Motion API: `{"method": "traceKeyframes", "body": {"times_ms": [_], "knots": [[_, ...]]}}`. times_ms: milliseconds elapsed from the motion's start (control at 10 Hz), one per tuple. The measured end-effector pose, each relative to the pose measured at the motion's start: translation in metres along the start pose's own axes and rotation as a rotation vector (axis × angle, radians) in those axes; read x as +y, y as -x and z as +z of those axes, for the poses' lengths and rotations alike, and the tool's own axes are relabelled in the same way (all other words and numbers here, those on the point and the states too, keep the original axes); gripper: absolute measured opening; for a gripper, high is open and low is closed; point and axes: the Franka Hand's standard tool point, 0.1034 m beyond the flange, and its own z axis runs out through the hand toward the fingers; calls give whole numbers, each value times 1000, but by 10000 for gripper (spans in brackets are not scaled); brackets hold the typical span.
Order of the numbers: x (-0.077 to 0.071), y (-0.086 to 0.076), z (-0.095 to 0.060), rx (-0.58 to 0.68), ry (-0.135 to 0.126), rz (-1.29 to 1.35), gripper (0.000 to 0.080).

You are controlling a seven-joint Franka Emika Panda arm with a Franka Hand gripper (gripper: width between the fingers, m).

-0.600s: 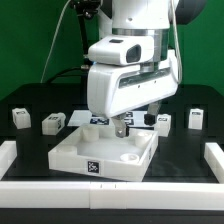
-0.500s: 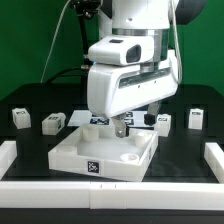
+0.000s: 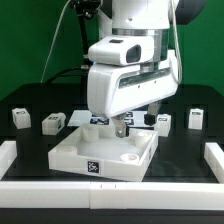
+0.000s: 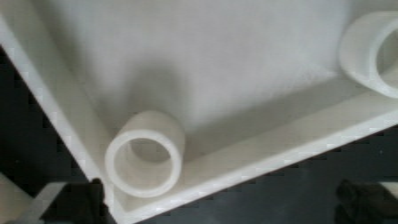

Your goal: Assemble one leg

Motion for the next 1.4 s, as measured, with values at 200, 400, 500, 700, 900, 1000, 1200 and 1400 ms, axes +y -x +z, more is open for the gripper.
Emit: {"method": "traceKeyframes", "body": {"times_ms": [200, 400, 500, 700, 900, 1000, 1200, 1400], "knots": [[0, 0, 0, 0, 0, 0, 650], [0, 0, 0, 0, 0, 0, 650], [-1, 1, 1, -1, -1, -19, 650], [-15, 20, 6, -12, -18, -177, 650], [-19, 34, 10, -21, -36, -333, 650], [-21, 37, 12, -24, -41, -353, 650], [-20, 37, 12, -24, -40, -346, 650], [-21, 38, 12, -23, -41, -362, 650]]}}
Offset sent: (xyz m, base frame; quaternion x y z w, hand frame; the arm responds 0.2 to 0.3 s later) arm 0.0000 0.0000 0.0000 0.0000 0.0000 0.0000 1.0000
